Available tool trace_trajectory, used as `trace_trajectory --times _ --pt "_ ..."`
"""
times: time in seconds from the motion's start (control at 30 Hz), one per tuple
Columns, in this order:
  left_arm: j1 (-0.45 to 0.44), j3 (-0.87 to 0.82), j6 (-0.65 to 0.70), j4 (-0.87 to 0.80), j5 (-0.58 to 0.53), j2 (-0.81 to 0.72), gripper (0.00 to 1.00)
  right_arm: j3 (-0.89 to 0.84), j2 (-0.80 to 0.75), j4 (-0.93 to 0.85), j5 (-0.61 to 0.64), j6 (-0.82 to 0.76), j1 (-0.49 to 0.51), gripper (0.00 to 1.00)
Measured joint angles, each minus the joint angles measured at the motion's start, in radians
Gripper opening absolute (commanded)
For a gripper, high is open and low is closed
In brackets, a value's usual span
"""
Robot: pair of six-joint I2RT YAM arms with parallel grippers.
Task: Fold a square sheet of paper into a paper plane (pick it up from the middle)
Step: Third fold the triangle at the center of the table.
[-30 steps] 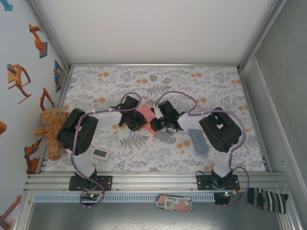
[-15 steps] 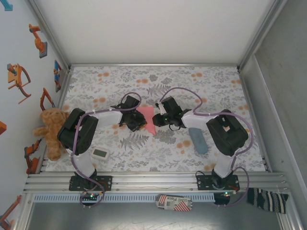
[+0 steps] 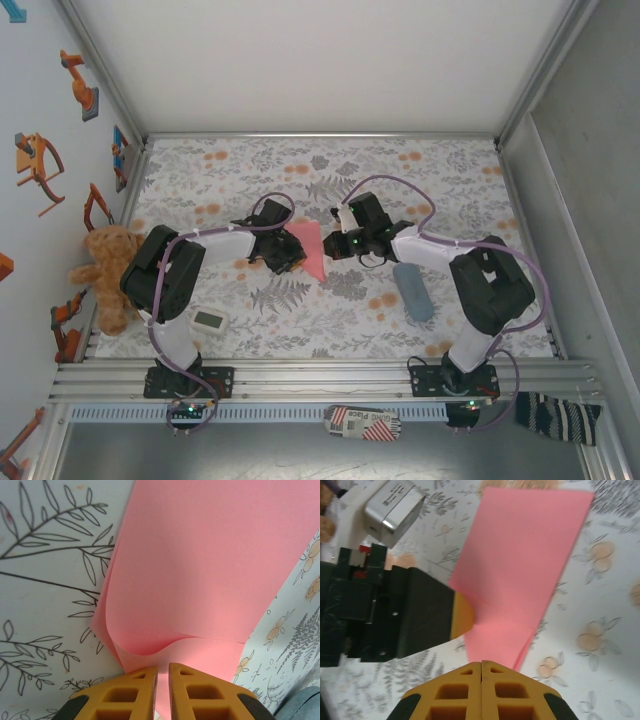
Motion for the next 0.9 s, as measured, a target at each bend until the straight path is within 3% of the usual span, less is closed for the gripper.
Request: trace_trajectory --times 0.27,0.9 --pt "0.0 0.006 -0.006 -0.008 0.001 0.004 0.16 0.059 0.101 -0.034 -0.109 0.001 0.048 0.0" --pt "0.007 0.019 -0.008 -0.028 0.02 0.014 0.15 0.14 0.215 -0.138 -0.114 -0.008 0.068 0.0"
